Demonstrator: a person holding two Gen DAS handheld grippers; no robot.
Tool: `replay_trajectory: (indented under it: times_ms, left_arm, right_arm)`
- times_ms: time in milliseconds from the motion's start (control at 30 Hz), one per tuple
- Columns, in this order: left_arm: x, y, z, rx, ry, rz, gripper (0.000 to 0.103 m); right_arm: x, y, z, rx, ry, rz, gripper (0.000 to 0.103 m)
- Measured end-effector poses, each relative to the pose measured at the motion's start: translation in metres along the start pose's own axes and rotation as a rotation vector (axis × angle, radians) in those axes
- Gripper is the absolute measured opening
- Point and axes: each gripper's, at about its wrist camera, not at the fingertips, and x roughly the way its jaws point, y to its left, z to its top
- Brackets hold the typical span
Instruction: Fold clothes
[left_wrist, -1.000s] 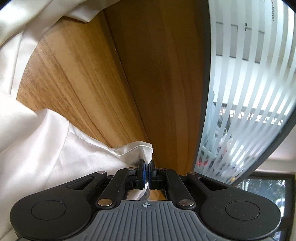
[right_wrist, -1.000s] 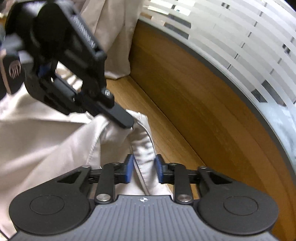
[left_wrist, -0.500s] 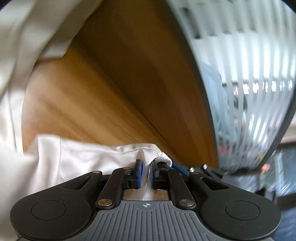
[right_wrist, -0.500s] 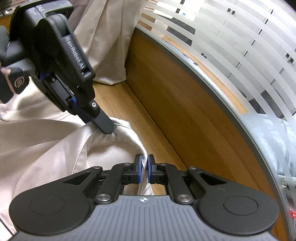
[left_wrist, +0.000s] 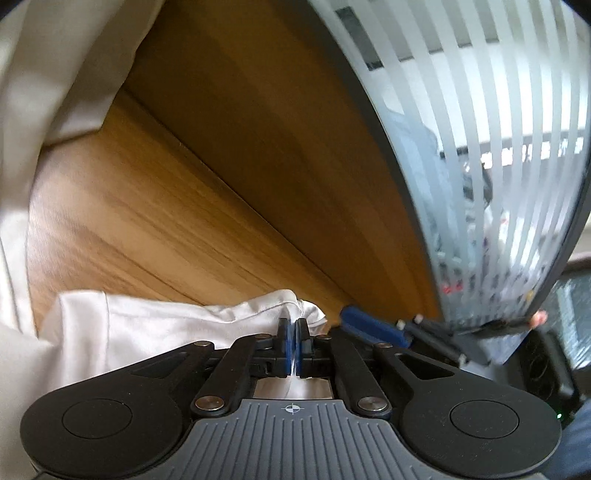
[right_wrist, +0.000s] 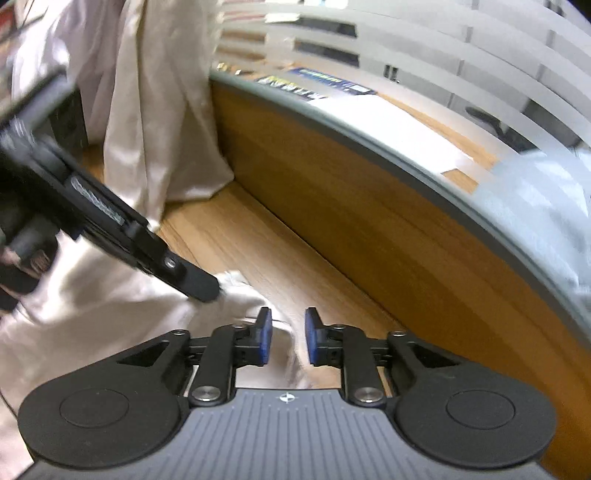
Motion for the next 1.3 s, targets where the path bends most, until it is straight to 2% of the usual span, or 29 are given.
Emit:
replay_trajectory:
  times_ms: [133, 333, 533, 700, 767, 833, 933, 1000, 1133, 1300]
  left_arm:
    - [0.0, 0.008, -0.003, -0.079, -0.01, -0.069, 0.004]
    - [-0.007, 0.024, -0.002, -0.183, -0.038, -0.127, 0.003]
    - [-0.008, 0.027, 0.001, -0.196, -0.05, -0.125, 0.003]
    - [0.001, 0.026, -0.001, -0.201, -0.05, -0.114, 0.003]
    - [0.002, 0.028, 0.0, -0.215, -0.054, -0.11, 0.003]
    - [0.003, 0.03, 0.002, -0.228, -0.057, -0.108, 0.003]
    - [0.003, 0.03, 0.003, -0.224, -0.057, -0.095, 0.003]
    - [0.003, 0.03, 0.005, -0.214, -0.057, -0.079, 0.003]
    - [0.009, 0.011, 0.008, -0.127, -0.053, -0.022, 0.003]
    - [-0.002, -0.017, 0.015, 0.042, -0.077, 0.071, 0.003]
  right_arm:
    - [-0.007, -0.01, -0.013, 0.138, -0.022, 0.133, 0.023]
    - [0.014, -0.031, -0.032, 0.401, -0.074, 0.261, 0.024]
    - [0.054, -0.054, -0.051, 0.706, -0.101, 0.385, 0.024]
    - [0.077, -0.052, -0.057, 0.822, -0.118, 0.424, 0.024]
    - [0.074, -0.055, -0.061, 0.858, -0.141, 0.449, 0.022]
    - [0.072, -0.056, -0.064, 0.886, -0.162, 0.47, 0.016]
    - [0.071, -0.055, -0.063, 0.895, -0.18, 0.474, 0.005]
    - [0.065, -0.055, -0.061, 0.882, -0.188, 0.466, 0.002]
    - [0.051, -0.053, -0.054, 0.851, -0.18, 0.424, 0.001]
    - [0.031, -0.049, -0.034, 0.774, -0.141, 0.31, 0.001]
